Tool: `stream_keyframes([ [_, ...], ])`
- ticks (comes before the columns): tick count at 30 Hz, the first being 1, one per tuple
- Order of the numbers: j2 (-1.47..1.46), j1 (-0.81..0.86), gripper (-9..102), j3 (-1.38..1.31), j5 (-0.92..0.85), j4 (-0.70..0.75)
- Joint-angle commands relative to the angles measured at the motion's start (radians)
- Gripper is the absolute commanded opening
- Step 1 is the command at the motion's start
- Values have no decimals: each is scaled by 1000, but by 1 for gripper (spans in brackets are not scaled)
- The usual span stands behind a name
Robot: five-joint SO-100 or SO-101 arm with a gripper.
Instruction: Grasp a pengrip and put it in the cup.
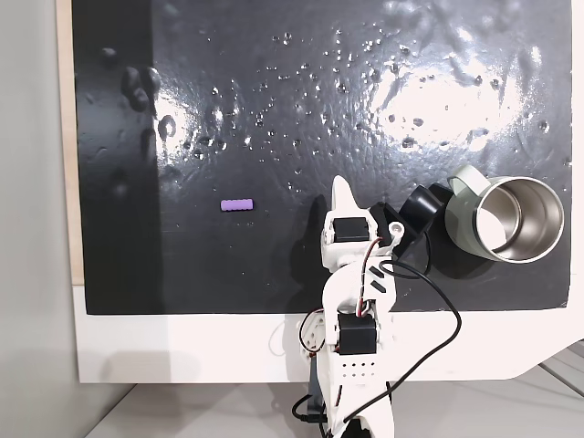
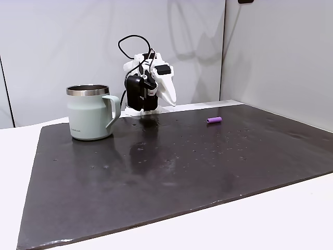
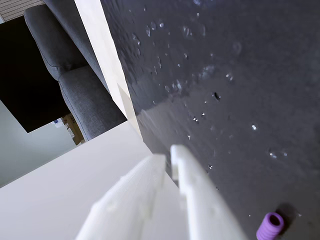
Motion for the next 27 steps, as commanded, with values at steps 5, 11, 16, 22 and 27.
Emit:
stream_keyframes([
  [5,12,-2,0,55,-6,-51],
  [11,12,-3,0,55,-9,-51],
  [16,12,-9,0,49,-14,-51],
  [22,-21,-81,0,-172,12,101],
  [27,-310,-138,0,-503,57,244],
])
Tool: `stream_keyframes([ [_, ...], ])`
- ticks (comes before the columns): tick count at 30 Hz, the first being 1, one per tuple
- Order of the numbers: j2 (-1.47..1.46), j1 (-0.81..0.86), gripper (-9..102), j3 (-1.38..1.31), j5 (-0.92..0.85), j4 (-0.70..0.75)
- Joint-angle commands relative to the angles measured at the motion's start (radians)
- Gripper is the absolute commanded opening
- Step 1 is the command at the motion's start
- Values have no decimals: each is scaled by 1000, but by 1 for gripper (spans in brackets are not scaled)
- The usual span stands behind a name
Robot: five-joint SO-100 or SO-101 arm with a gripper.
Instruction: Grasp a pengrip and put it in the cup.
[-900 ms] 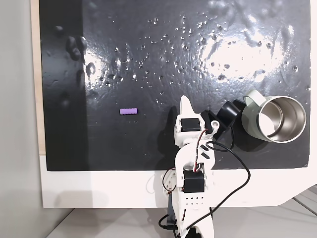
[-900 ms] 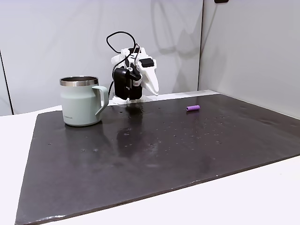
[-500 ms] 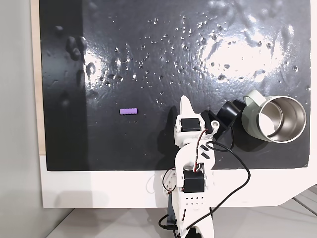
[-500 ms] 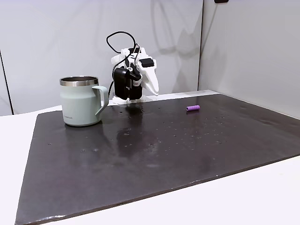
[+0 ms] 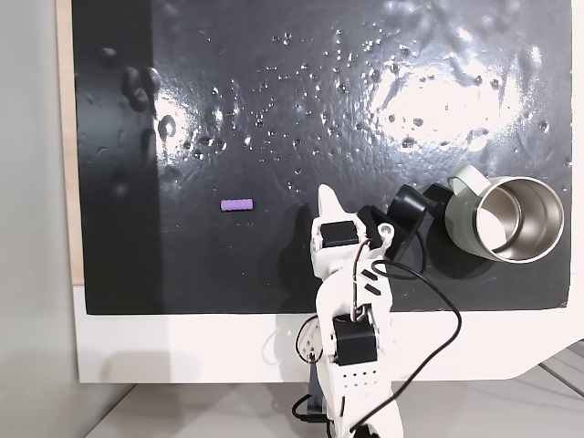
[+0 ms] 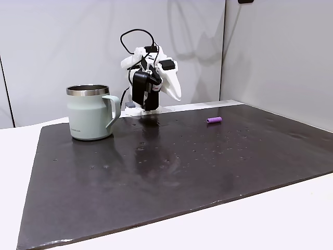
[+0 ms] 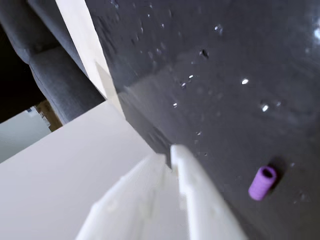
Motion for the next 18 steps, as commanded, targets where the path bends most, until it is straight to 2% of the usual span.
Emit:
stream_keyframes([
  [1,-204,-58,0,-311,49,123],
  [6,-426,-179,0,-604,206,333],
  [10,-592,-262,1,-738,348,457],
  [18,-819,-400,16,-861,491,486],
])
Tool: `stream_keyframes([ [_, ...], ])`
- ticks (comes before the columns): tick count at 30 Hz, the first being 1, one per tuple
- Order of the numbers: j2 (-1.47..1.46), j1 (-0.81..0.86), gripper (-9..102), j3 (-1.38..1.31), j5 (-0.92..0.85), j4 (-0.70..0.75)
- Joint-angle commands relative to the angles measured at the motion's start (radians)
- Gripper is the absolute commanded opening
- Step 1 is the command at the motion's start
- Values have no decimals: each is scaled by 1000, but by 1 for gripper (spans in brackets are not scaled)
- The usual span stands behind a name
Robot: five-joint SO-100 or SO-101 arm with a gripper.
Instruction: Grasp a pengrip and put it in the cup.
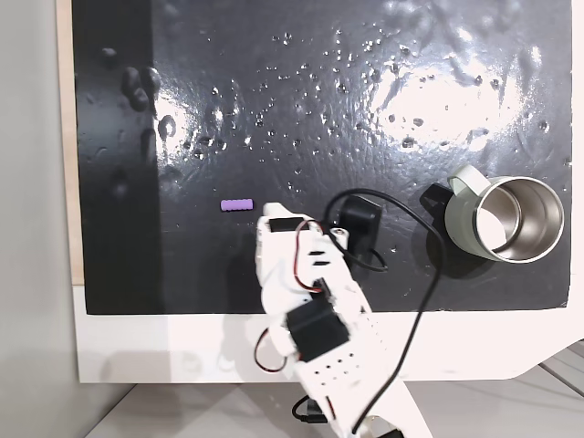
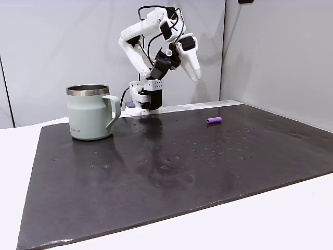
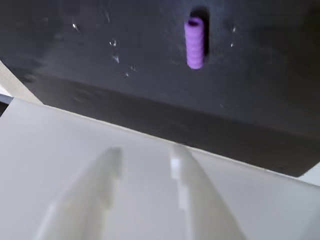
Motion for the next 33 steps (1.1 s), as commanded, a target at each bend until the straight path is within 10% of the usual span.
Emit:
stream_keyframes([
  [1,-110,-20,18,-133,57,3],
  [33,-867,-158,20,-431,207,-34],
])
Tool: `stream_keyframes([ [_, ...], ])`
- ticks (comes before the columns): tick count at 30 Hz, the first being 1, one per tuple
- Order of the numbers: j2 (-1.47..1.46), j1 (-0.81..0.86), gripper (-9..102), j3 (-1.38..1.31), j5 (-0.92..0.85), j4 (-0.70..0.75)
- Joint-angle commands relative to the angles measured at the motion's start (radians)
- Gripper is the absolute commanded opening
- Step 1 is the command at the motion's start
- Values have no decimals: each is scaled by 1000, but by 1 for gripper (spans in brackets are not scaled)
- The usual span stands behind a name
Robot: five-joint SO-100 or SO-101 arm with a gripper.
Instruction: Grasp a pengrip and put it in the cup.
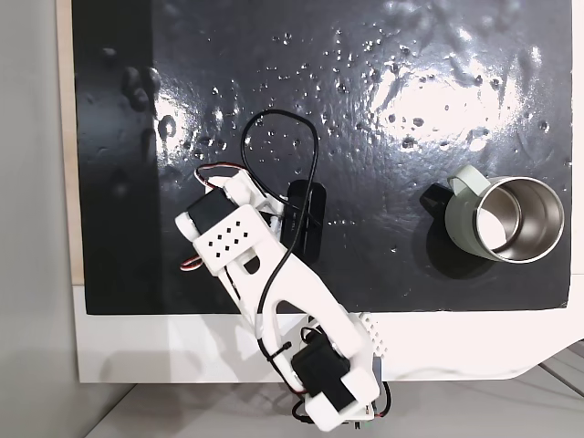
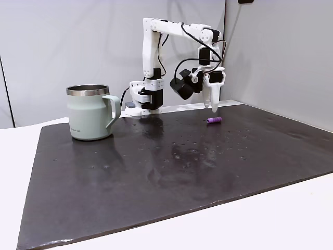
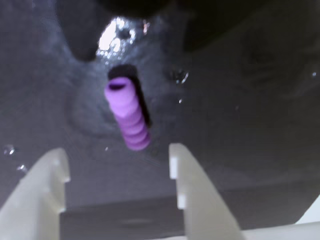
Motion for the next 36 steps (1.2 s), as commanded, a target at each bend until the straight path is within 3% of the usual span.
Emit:
stream_keyframes([
  [1,-23,-3,20,-103,14,-21],
  [21,-253,-3,20,-195,2,-21],
  [36,-325,3,0,-253,-28,-31],
])
